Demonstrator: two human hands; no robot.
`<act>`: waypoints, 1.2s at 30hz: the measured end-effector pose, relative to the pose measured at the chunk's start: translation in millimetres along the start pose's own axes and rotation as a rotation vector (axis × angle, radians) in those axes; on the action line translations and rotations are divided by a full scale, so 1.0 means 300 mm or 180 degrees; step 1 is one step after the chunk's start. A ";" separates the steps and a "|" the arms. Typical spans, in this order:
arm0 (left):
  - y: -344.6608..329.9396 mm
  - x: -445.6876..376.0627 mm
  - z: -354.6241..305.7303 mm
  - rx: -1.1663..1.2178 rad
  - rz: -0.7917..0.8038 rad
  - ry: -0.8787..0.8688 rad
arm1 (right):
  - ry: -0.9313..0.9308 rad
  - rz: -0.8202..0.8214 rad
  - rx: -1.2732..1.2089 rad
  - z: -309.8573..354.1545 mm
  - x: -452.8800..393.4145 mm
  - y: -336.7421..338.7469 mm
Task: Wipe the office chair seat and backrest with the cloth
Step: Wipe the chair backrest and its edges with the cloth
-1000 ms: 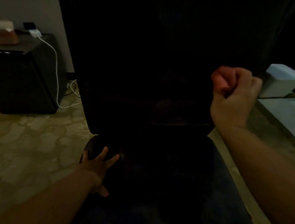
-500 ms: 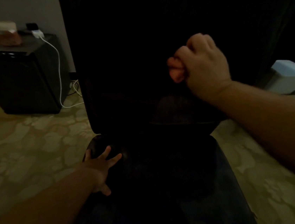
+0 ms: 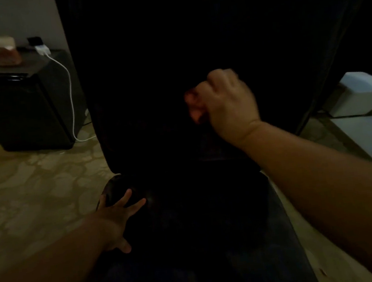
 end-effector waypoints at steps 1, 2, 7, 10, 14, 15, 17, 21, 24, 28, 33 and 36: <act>0.004 0.002 -0.005 -0.0045 -0.0006 -0.0014 | -0.0207 0.0019 0.0194 -0.070 0.028 0.030; 0.009 0.006 -0.008 -0.0052 -0.0001 -0.0017 | -0.0436 0.0045 0.0372 -0.135 0.063 0.064; 0.023 0.013 -0.036 -0.0347 -0.0169 -0.0141 | -0.1043 0.0223 0.0549 -0.270 0.279 0.241; 0.039 0.026 -0.050 -0.0381 -0.0213 -0.0154 | -0.2048 0.0332 0.0135 -0.241 0.420 0.258; 0.041 0.032 -0.050 -0.0281 -0.0212 -0.0146 | -0.4508 0.0190 -0.0680 -0.277 0.731 0.144; 0.038 0.027 -0.045 -0.0224 -0.0215 -0.0122 | -0.4877 0.0158 -0.0847 -0.286 0.795 0.105; 0.031 0.015 -0.034 -0.0110 -0.0207 -0.0077 | -0.5189 -0.0030 -0.1292 -0.245 0.822 0.056; 0.041 0.019 -0.043 -0.0192 -0.0095 -0.0113 | -0.5970 -0.0463 -0.2231 -0.108 0.736 0.014; 0.036 0.017 -0.043 -0.0192 -0.0149 -0.0192 | -0.6501 -0.0209 -0.2718 -0.095 0.770 -0.041; 0.013 0.001 -0.027 -0.0177 -0.0235 -0.0164 | -0.6848 -0.0029 -0.2870 -0.128 0.744 -0.085; -0.003 0.001 -0.015 -0.0189 -0.0212 -0.0157 | -0.6087 -0.0117 -0.2798 -0.088 0.664 -0.027; -0.019 -0.009 -0.003 -0.0116 -0.0290 -0.0155 | -0.5569 -0.0020 -0.2636 -0.077 0.613 0.071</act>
Point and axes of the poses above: each hand's wrist, its own x-axis away from the middle knuckle, its own y-axis out of the back of the hand, z = x × y, the point moved 2 cm from there along -x, towards the middle knuckle, and after that the axes turned 10 degrees about -z, right-handed, at the moved point
